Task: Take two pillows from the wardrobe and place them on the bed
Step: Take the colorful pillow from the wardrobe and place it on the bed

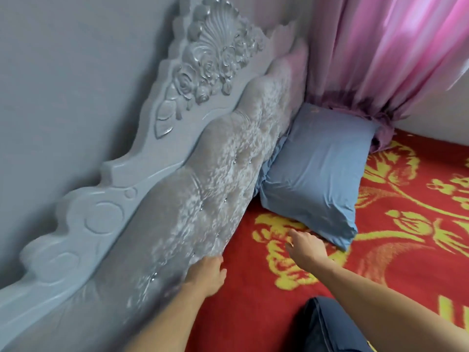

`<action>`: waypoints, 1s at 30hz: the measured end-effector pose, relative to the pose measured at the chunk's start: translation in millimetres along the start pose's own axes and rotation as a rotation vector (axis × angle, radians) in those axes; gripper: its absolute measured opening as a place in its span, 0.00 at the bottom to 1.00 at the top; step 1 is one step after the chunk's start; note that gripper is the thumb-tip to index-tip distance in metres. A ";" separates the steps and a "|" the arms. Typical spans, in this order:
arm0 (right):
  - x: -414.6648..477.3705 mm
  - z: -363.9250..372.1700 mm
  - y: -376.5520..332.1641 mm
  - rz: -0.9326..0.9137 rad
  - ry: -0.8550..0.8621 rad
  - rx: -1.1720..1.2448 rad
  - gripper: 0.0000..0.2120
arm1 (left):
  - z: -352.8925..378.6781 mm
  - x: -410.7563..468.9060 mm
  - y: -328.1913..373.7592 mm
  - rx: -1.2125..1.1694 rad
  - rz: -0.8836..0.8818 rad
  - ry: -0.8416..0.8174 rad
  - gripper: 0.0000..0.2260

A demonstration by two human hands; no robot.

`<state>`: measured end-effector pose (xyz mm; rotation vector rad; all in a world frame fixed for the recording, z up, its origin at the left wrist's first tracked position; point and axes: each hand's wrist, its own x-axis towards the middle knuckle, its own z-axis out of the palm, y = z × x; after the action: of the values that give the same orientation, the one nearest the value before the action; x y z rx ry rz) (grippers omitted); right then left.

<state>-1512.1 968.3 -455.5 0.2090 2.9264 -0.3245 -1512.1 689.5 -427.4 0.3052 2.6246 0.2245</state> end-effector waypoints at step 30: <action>-258.5 -27.3 -66.2 -0.612 -0.037 -0.210 0.10 | 71.4 -325.8 4.0 -0.056 -0.284 0.136 0.10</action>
<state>-1276.1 880.1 -363.6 -0.7226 2.8869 -0.0951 -1197.5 617.9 -342.8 -0.1070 2.7496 0.2283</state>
